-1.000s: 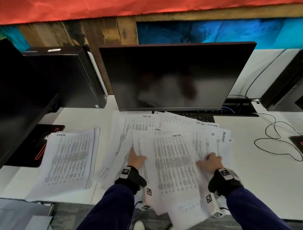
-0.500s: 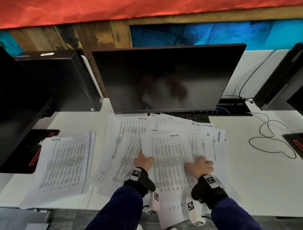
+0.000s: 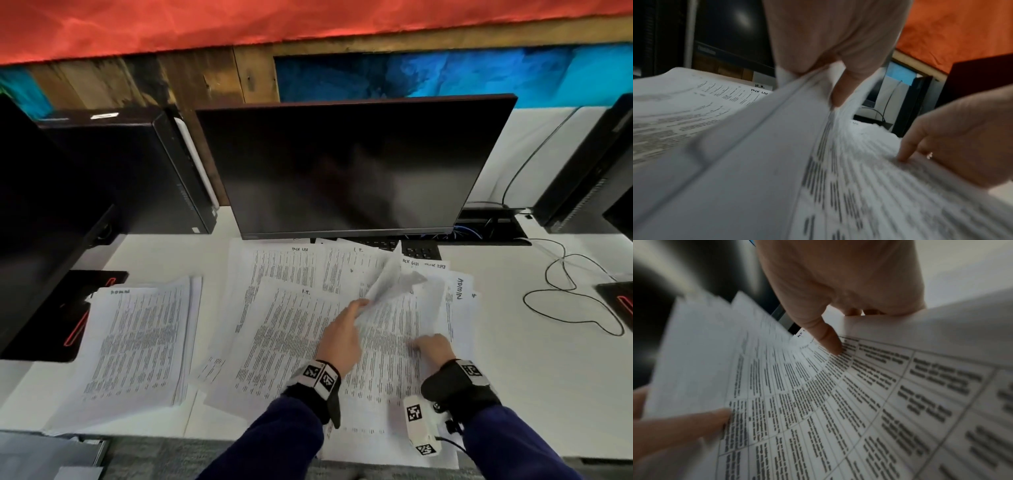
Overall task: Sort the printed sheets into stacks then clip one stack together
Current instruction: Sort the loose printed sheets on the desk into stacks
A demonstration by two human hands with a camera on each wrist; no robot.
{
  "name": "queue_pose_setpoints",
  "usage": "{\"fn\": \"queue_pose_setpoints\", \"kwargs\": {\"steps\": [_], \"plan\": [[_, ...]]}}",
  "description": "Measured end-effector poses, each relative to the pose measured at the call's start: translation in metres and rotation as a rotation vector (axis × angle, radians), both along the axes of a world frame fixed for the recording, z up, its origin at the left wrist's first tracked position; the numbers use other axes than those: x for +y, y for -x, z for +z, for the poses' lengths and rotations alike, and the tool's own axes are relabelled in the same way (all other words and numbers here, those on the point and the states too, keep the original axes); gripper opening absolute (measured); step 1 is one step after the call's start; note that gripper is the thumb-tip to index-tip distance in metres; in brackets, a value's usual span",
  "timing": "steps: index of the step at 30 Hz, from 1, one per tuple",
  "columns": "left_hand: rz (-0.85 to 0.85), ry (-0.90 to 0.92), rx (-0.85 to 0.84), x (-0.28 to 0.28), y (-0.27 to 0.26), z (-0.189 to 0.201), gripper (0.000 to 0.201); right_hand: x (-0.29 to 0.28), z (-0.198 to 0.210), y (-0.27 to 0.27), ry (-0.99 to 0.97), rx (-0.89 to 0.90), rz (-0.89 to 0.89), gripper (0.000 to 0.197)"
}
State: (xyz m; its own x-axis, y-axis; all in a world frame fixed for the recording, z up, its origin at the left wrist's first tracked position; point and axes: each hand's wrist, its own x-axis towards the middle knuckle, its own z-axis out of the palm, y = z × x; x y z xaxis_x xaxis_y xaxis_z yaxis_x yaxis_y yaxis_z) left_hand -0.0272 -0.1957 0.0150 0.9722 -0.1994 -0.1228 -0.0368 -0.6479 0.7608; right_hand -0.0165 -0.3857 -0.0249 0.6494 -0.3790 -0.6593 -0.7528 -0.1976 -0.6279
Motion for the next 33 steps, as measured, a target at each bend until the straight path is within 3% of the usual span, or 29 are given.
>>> {"fn": "queue_pose_setpoints", "kwargs": {"steps": [1, 4, 6, 9, 12, 15, 21, 25, 27, 29, 30, 33], "plan": [[0.044, 0.027, 0.011, 0.009, -0.002, -0.002, 0.059, 0.002, 0.000, 0.001, -0.066, -0.036, -0.036, 0.007], [0.235, 0.130, 0.091, 0.036, -0.007, 0.010, 0.064, 0.018, 0.009, 0.005, -0.243, -0.160, -0.122, 0.033], [0.354, 0.113, 0.173, 0.059, -0.012, 0.014, 0.062, 0.039, 0.021, 0.007, -0.324, -0.188, -0.082, 0.027], [0.516, -0.010, 0.321, 0.098, -0.022, 0.007, 0.062, 0.069, 0.028, 0.008, -0.408, -0.136, 0.067, 0.024], [0.523, -0.180, 0.473, 0.131, -0.027, -0.010, 0.060, 0.092, 0.027, 0.012, -0.485, -0.030, 0.112, 0.026], [0.485, -0.378, 0.526, 0.150, -0.027, -0.020, 0.066, 0.106, 0.017, 0.006, -0.417, 0.021, 0.133, 0.048], [0.443, -0.439, 0.479, 0.161, -0.024, -0.025, 0.068, 0.120, 0.031, -0.001, -0.456, 0.090, 0.028, 0.050], [0.456, -0.257, 0.474, 0.168, -0.027, -0.028, 0.061, 0.129, 0.017, 0.000, -0.461, 0.080, 0.048, 0.045], [0.459, -0.162, 0.423, 0.166, -0.025, -0.023, 0.065, 0.134, 0.009, 0.001, -0.458, 0.054, 0.089, 0.062], [0.458, -0.191, 0.353, 0.162, -0.022, -0.017, 0.071, 0.134, 0.003, 0.002, -0.498, 0.021, 0.126, 0.087], [0.456, -0.206, 0.296, 0.160, -0.021, -0.015, 0.072, 0.132, 0.009, 0.004, -0.496, 0.016, 0.152, 0.090], [0.427, -0.188, 0.186, 0.154, -0.017, -0.003, 0.070, 0.114, 0.015, 0.005, -0.370, -0.045, 0.292, 0.071]]}}
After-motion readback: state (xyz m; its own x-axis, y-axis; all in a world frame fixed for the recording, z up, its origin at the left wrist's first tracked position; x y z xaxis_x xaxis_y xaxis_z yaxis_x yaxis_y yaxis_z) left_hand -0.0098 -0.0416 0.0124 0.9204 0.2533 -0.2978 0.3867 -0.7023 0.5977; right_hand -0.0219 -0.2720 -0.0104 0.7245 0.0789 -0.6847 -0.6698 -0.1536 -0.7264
